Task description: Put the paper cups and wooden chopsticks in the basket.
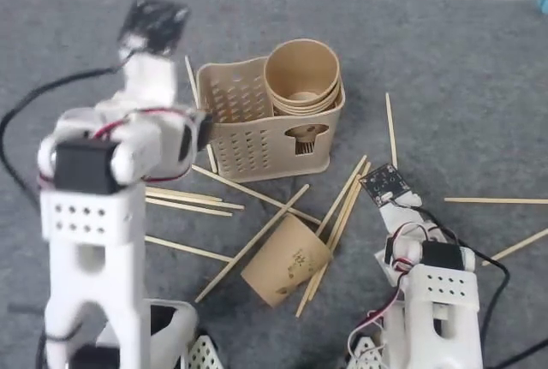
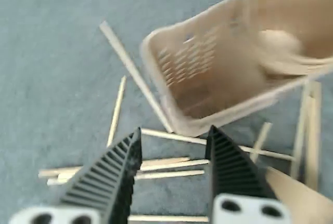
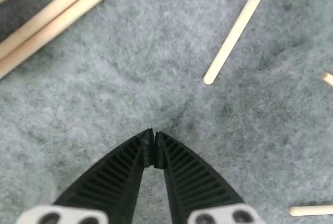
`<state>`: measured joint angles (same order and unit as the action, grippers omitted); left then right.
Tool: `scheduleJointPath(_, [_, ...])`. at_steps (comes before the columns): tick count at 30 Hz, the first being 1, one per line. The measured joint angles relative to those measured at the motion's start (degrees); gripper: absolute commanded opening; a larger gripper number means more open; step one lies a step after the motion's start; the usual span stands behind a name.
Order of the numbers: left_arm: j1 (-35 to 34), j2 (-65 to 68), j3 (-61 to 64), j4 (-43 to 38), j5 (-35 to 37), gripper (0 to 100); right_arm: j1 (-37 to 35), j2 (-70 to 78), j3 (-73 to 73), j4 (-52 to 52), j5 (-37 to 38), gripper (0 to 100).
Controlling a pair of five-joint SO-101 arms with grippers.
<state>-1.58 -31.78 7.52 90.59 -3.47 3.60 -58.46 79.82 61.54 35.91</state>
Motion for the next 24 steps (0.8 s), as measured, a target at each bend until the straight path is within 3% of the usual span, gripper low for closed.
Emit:
scheduleJointPath(7, [-12.04, -19.16, 34.46, -17.23, 0.00, 19, 0.00, 0.00, 0.00, 1.05, -1.32, 0.7])
scheduleJointPath(11, [-17.23, -27.16, 49.76, -20.84, 0.00, 19, 0.00, 0.00, 0.00, 1.05, -1.67, 0.7])
scheduleJointPath(17, [-20.48, -29.63, 59.60, -24.26, -1.14, 19, 0.00, 0.00, 0.00, 1.05, -2.02, 0.7])
scheduleJointPath(24, [-21.10, -29.89, 71.65, -37.27, -1.14, 15, 0.00, 0.00, -7.47, 9.58, 0.44, 0.7])
